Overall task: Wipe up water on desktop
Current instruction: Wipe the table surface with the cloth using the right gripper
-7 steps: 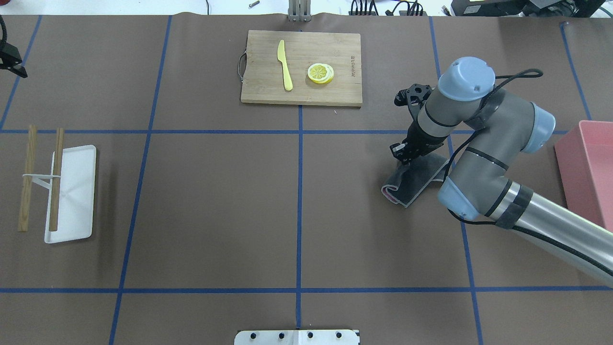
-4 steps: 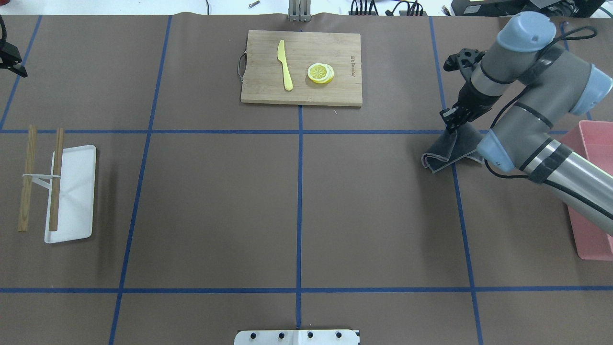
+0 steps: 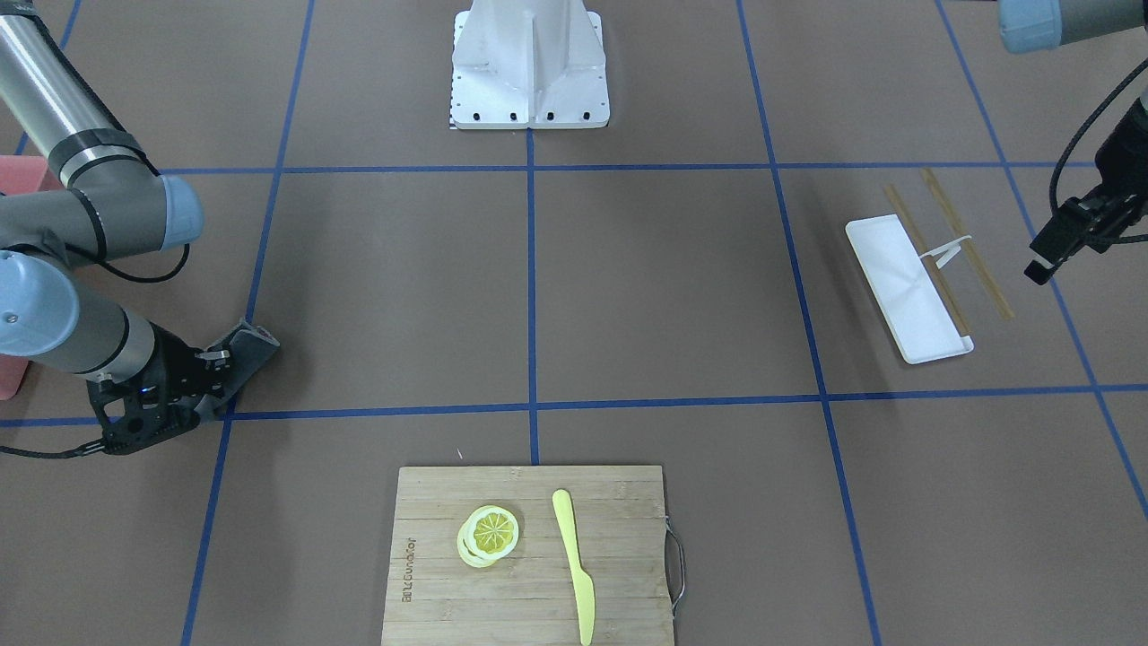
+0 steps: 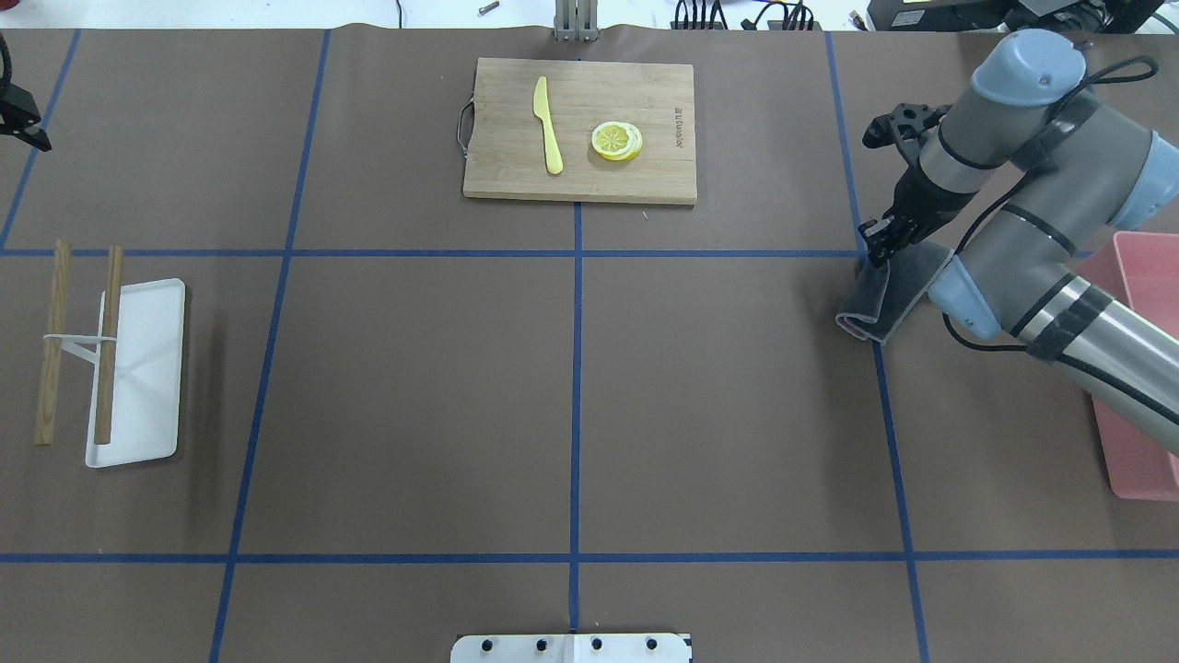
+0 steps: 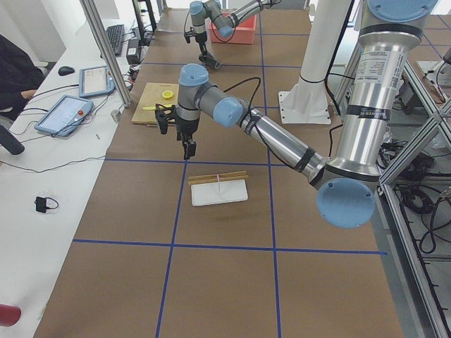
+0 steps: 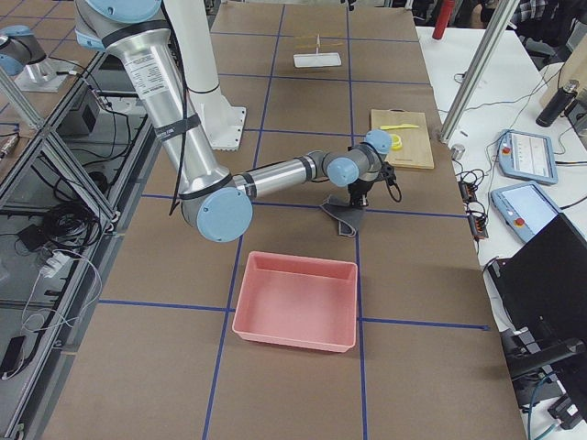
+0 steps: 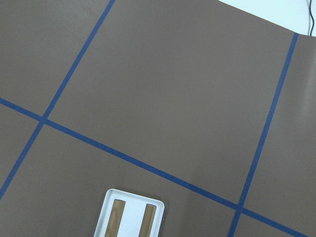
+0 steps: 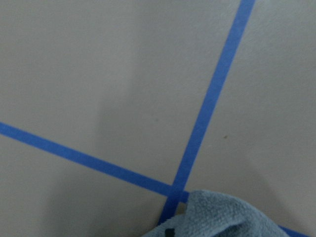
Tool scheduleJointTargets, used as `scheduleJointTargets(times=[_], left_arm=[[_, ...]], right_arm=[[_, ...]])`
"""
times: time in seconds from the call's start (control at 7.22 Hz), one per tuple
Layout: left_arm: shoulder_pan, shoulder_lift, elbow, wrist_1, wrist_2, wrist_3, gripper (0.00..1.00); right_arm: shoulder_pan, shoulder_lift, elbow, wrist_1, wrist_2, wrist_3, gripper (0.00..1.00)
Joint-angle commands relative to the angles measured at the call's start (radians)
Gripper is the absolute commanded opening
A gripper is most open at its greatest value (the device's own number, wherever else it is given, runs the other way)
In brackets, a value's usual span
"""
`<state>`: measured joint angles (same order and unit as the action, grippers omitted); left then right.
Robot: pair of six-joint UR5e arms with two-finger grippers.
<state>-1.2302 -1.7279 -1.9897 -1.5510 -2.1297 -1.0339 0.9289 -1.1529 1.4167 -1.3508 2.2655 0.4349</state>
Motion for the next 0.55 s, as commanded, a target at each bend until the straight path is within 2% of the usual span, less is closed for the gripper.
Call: scheduleJointTargets(times=[0.0, 0.28, 0.42], left_arm=[[0.002, 0.013, 0.017, -0.004, 0.001, 0.006, 0.99], [0.000, 0.013, 0.040, -0.020, 0.001, 0.021, 0.99], [-0.003, 0.013, 0.046, -0.020, 0.001, 0.040, 0.99]], right_arm=[[-0.109, -0.054, 0.124, 0.009, -0.007, 0.155, 0.00], [-0.253, -0.126, 0.298, 0.010, -0.021, 0.349, 0.00], [-0.345, -0.128, 0.356, 0.010, -0.068, 0.475, 0.00]])
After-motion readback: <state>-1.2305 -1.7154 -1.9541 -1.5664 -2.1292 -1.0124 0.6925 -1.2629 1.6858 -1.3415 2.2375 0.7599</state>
